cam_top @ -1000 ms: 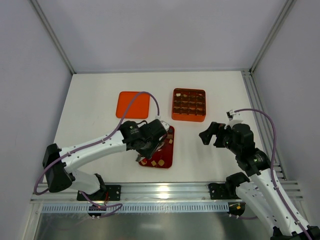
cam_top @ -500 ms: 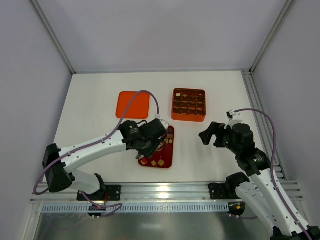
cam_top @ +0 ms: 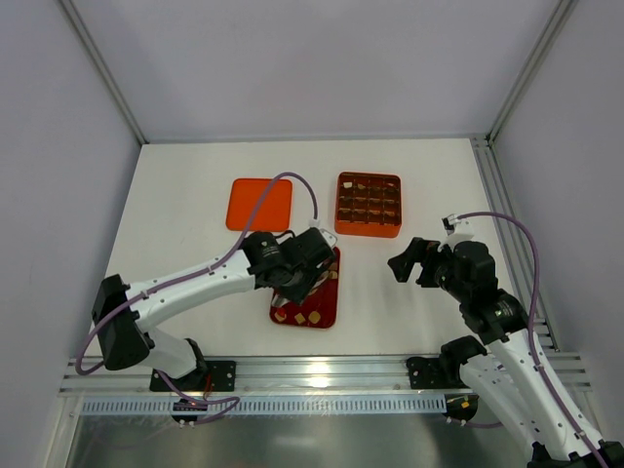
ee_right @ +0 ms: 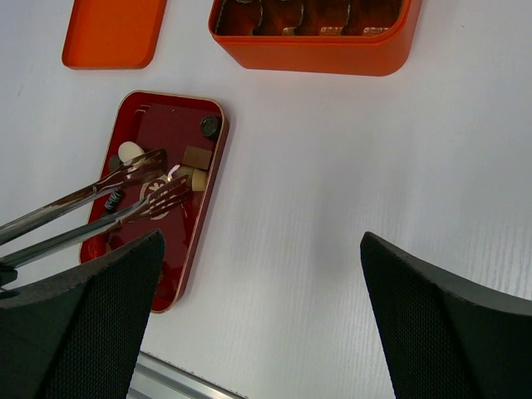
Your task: Pack the chocolate
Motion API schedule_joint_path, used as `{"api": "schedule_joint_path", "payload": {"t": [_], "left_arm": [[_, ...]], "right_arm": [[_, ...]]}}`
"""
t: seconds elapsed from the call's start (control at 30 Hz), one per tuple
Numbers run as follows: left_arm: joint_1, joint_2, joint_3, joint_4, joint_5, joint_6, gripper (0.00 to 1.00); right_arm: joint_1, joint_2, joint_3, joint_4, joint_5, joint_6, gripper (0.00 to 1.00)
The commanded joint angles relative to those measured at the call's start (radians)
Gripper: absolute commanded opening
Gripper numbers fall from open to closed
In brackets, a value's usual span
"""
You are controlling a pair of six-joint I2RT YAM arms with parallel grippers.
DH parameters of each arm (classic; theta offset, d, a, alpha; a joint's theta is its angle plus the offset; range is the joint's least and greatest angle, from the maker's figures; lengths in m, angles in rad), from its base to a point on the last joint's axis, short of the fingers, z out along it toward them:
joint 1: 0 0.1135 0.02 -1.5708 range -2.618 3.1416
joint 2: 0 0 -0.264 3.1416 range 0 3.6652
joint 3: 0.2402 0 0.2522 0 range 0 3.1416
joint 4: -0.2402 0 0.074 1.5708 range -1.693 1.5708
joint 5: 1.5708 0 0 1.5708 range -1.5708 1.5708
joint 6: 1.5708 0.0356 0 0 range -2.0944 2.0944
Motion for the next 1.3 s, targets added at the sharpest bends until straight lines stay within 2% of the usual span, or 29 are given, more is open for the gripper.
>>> {"api": "schedule_joint_path", "payload": {"t": [0.0,0.53,0.93,1.27], "left_arm": [[-0.005,0.003,0.043,0.033,-0.007,0.008,0.43],[-0.004,0.037,0.030,0.058,-0.007,0.020,0.41],[-0.004,0.032,0.017,0.061,-0.010,0.019,0.33],[-0.004,-0.010,0.022,0.030,-0.040,0.013,0.31]], "right_arm": [[-0.002,-0.009,0.001,0.031,-0.003,0.010,1.00],[-0.002,-0.014,-0.001,0.031,-0.005,0.008,1.00],[-0.002,-0.012,-0.001,0.030,-0.005,0.007,1.00],[-0.002,-0.009,0.002,0.033,-0.005,0.010,1.00]]}}
